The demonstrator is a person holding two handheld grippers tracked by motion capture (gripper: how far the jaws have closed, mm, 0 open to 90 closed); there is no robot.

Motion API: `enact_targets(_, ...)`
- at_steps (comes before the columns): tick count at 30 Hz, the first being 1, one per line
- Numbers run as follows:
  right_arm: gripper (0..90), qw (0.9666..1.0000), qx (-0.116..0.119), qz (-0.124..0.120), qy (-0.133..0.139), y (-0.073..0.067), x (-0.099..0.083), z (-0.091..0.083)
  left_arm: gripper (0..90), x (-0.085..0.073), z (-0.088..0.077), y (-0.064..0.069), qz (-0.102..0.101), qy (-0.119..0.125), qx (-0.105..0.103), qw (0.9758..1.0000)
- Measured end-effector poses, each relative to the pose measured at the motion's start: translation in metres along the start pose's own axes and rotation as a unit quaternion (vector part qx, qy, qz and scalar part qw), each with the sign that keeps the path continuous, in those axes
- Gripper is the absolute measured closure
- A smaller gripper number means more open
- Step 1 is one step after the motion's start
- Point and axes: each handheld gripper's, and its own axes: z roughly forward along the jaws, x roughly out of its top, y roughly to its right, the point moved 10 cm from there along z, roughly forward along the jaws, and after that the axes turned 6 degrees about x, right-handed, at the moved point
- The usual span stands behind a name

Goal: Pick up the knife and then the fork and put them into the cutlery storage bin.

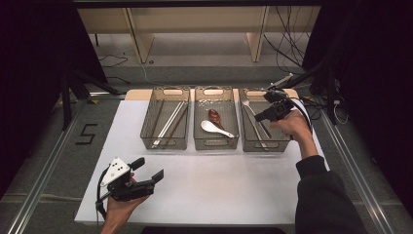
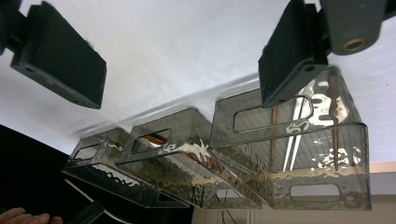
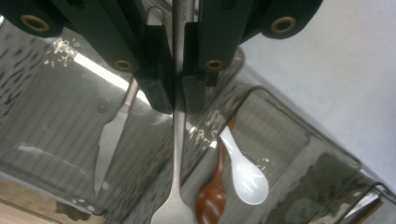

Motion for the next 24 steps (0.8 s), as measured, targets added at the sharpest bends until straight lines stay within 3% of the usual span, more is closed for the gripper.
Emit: enact_targets(24,83.7,0.9981,-0.043,0.045,-0.003,0.034,-0.005,0.009,14.6,0.0,0.0,0.0,0.001,-0.001,0.0,1.0)
